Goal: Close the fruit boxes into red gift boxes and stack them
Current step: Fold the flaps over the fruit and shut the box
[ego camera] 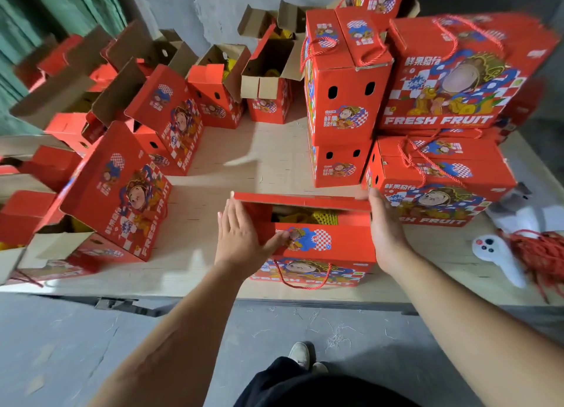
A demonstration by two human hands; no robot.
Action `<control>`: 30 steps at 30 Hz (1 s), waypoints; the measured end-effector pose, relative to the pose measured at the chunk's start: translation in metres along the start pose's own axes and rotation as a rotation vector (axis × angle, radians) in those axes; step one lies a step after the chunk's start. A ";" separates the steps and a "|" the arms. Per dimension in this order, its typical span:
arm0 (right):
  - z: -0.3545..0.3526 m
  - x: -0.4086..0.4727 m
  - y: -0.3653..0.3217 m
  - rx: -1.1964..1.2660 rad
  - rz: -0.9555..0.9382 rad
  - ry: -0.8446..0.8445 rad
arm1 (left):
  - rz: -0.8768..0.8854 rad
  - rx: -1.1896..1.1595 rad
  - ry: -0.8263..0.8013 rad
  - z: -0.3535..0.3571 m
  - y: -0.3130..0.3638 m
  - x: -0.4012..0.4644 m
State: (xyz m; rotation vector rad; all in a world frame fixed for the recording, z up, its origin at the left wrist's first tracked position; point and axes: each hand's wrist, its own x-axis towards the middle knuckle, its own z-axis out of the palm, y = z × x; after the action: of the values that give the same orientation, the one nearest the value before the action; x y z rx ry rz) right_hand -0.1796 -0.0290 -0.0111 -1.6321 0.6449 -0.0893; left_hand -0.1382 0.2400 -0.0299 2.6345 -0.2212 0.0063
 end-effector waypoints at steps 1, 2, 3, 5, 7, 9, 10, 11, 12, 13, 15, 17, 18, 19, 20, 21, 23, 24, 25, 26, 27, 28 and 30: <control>0.000 -0.003 0.004 -0.059 -0.096 -0.013 | -0.014 -0.051 0.028 0.000 -0.001 -0.001; 0.001 -0.004 0.009 -0.084 -0.184 -0.032 | -0.019 -0.102 0.058 0.001 -0.003 -0.004; 0.002 -0.005 0.015 -0.102 -0.236 -0.058 | -0.016 -0.146 0.093 0.002 -0.004 -0.007; -0.002 -0.004 0.027 -0.200 -0.309 -0.117 | -0.012 -0.267 0.176 0.006 -0.006 -0.012; -0.009 -0.003 0.034 -0.324 -0.341 -0.170 | -0.018 -0.392 0.240 0.007 -0.010 -0.015; -0.018 0.000 0.030 -0.437 -0.356 -0.212 | 0.061 -0.305 0.240 0.004 -0.014 -0.009; -0.023 0.003 0.025 -0.506 -0.374 -0.220 | 0.138 -0.200 0.201 0.001 -0.016 -0.003; -0.026 0.007 0.018 -0.589 -0.403 -0.226 | 0.216 -0.089 0.136 -0.001 -0.017 0.004; -0.029 0.011 0.011 -0.674 -0.439 -0.240 | 0.265 0.006 0.059 -0.004 -0.015 0.011; -0.030 0.015 0.003 -0.760 -0.473 -0.263 | 0.274 0.074 -0.006 -0.007 -0.012 0.019; -0.030 0.021 -0.009 -0.904 -0.540 -0.284 | 0.245 0.145 -0.047 -0.014 -0.003 0.035; -0.030 0.025 -0.011 -0.983 -0.576 -0.253 | 0.260 0.201 -0.005 -0.018 0.005 0.042; -0.028 0.026 -0.009 -1.023 -0.583 -0.241 | 0.273 0.217 0.008 -0.018 0.007 0.042; -0.026 0.025 -0.006 -1.074 -0.575 -0.248 | 0.278 0.226 -0.001 -0.017 0.008 0.040; -0.024 0.025 -0.001 -1.125 -0.550 -0.271 | 0.272 0.235 -0.032 -0.014 0.008 0.036; -0.022 0.025 0.003 -1.152 -0.500 -0.306 | 0.254 0.247 -0.075 -0.010 0.007 0.032; -0.021 0.026 0.010 -1.137 -0.395 -0.370 | 0.210 0.276 -0.142 0.000 0.004 0.023; -0.021 0.028 0.011 -1.124 -0.367 -0.387 | 0.197 0.293 -0.151 0.003 0.003 0.020; -0.021 0.029 0.012 -1.116 -0.353 -0.397 | 0.192 0.306 -0.151 0.005 0.003 0.018; -0.022 0.029 0.013 -1.104 -0.340 -0.400 | 0.191 0.309 -0.142 0.005 0.003 0.018; -0.022 0.028 0.013 -1.094 -0.329 -0.400 | 0.194 0.302 -0.119 0.005 0.004 0.017; -0.022 0.026 0.014 -1.090 -0.322 -0.393 | 0.201 0.287 -0.080 0.005 0.004 0.015; -0.021 0.019 0.011 -1.122 -0.382 -0.329 | 0.225 0.233 0.031 0.005 0.006 0.010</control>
State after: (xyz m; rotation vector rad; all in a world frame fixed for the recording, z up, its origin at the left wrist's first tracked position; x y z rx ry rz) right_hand -0.1763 -0.0566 -0.0238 -2.7573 0.0705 0.3183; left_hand -0.1295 0.2313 -0.0313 2.8224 -0.5346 0.1575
